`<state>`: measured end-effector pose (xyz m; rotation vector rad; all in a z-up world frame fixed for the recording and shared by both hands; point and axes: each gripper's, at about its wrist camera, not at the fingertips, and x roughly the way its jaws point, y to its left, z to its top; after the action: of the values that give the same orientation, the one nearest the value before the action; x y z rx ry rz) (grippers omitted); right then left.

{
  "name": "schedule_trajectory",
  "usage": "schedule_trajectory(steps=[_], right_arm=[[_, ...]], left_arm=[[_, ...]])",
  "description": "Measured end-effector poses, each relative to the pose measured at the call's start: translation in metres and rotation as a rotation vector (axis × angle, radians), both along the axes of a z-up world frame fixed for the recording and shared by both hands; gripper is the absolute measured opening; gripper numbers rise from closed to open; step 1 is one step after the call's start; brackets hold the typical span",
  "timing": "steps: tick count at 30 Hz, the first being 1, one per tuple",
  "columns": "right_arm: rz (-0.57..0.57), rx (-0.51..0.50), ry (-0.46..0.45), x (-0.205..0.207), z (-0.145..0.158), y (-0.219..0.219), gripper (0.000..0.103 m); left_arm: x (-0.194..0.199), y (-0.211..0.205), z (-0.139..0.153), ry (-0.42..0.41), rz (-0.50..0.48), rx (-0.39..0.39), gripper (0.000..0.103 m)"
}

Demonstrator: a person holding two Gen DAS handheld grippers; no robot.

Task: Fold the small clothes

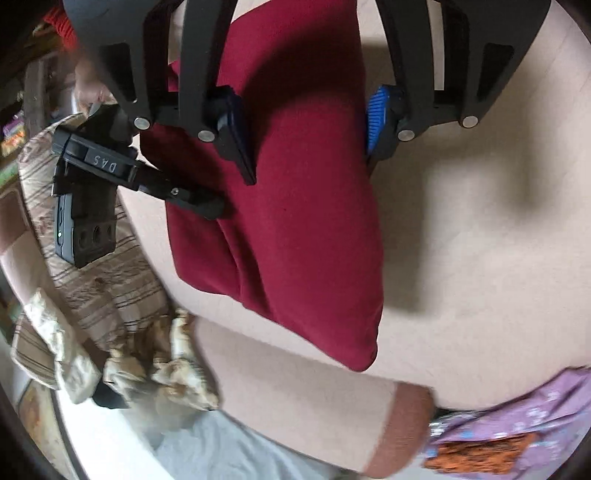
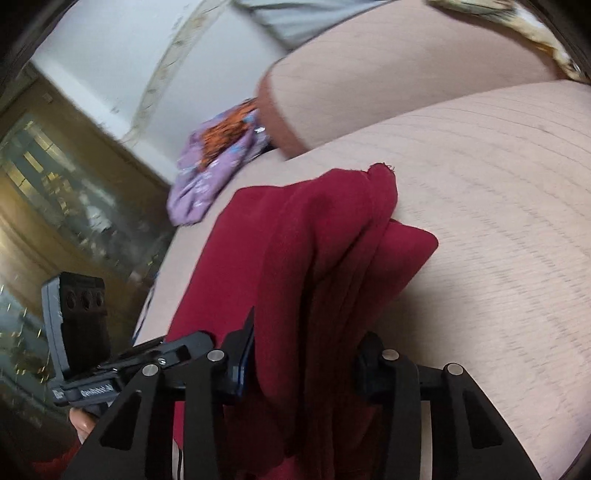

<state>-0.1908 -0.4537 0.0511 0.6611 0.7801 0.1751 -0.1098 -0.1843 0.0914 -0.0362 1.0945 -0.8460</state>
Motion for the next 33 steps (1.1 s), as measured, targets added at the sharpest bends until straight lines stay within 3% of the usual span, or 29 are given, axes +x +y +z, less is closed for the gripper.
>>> schedule_trajectory(steps=[2, 4, 6, 8, 14, 16, 18, 21, 26, 28, 30, 33], right_arm=[[0.037, 0.022, 0.023, 0.006, -0.007, 0.017, 0.050], [0.050, -0.017, 0.098, 0.009, -0.018, 0.032, 0.054], [0.032, -0.121, 0.149, 0.004, -0.018, 0.043, 0.055], [0.025, -0.186, 0.113, -0.011, 0.000, 0.050, 0.055], [0.125, -0.260, -0.031, -0.056, 0.038, 0.089, 0.051], [0.149, -0.315, -0.010, -0.061, 0.029, 0.103, 0.050], [0.102, -0.446, 0.097, -0.059, 0.005, 0.109, 0.042], [0.065, -0.392, 0.125, -0.064, -0.013, 0.100, 0.043], [0.025, -0.353, 0.063, -0.082, 0.009, 0.094, 0.046], [0.010, -0.383, 0.032, -0.090, 0.023, 0.098, 0.053], [-0.014, -0.419, 0.015, -0.095, 0.033, 0.101, 0.067], [-0.043, -0.467, -0.003, -0.102, 0.047, 0.107, 0.072]], left_arm=[[-0.001, 0.015, -0.016, 0.016, 0.040, 0.054, 0.053], [-0.001, 0.025, -0.038, 0.039, 0.083, 0.133, 0.059], [-0.007, 0.035, -0.040, 0.016, 0.110, 0.095, 0.067], [-0.011, 0.038, -0.036, -0.021, 0.136, 0.110, 0.073], [-0.028, 0.034, -0.029, -0.122, 0.177, 0.152, 0.074], [-0.034, 0.030, -0.026, -0.158, 0.180, 0.169, 0.074], [-0.042, 0.037, -0.022, -0.197, 0.192, 0.177, 0.074], [-0.050, 0.046, -0.015, -0.232, 0.216, 0.159, 0.073], [-0.068, 0.052, 0.000, -0.332, 0.248, 0.168, 0.074], [-0.075, 0.054, 0.006, -0.356, 0.253, 0.166, 0.074], [-0.080, 0.057, 0.011, -0.374, 0.260, 0.162, 0.074], [-0.088, 0.060, 0.018, -0.398, 0.270, 0.158, 0.077]])
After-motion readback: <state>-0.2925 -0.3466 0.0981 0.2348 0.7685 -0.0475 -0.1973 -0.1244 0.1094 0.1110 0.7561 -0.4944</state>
